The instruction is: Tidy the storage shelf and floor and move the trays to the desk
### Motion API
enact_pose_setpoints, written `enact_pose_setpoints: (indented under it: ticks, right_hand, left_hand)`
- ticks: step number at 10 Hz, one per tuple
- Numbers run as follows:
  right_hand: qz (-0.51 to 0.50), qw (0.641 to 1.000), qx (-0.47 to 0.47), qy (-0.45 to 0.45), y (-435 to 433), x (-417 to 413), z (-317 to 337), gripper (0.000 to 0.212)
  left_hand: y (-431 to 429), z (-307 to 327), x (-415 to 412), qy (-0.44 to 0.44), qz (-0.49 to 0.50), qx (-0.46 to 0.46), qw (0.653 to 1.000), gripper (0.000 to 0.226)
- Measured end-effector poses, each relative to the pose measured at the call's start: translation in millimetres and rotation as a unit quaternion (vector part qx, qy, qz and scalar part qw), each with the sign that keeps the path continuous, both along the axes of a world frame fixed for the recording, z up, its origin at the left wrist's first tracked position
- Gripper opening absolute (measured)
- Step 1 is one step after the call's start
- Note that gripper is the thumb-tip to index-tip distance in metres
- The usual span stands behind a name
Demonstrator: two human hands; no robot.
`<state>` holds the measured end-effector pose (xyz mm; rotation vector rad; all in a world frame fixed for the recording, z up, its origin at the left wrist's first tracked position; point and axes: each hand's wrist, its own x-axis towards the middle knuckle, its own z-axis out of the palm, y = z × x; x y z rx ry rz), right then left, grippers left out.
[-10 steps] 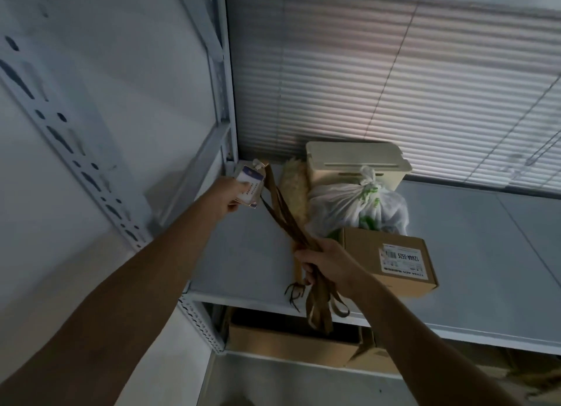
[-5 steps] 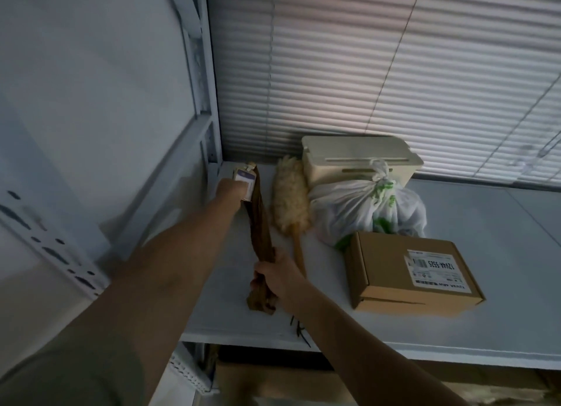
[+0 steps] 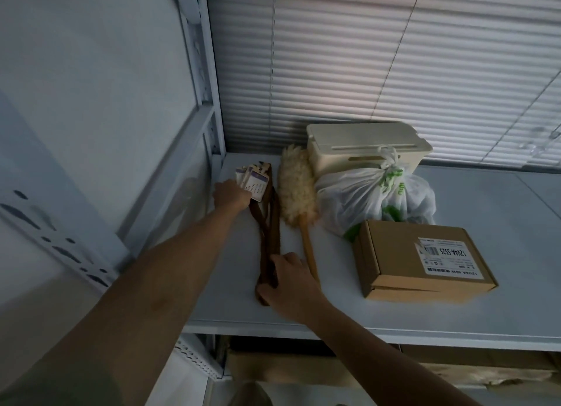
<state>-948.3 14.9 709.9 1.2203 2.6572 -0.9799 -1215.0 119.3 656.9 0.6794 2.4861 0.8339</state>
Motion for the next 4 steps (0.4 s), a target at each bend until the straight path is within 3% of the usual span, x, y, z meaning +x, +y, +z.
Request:
enact_pose_setpoints:
  ticks: [2, 4]
  right_hand:
    - [-0.01, 0.999, 0.012, 0.028, 4, 3, -8, 0.06]
    - [-0.049, 0.997, -0.037, 0.049, 0, 6, 3, 0.044]
  left_hand:
    - [3, 3, 1, -0.003, -0.01, 0.016, 1.0, 0.059]
    - [-36, 42, 34, -0.001, 0.016, 0.01, 1.0, 0.057]
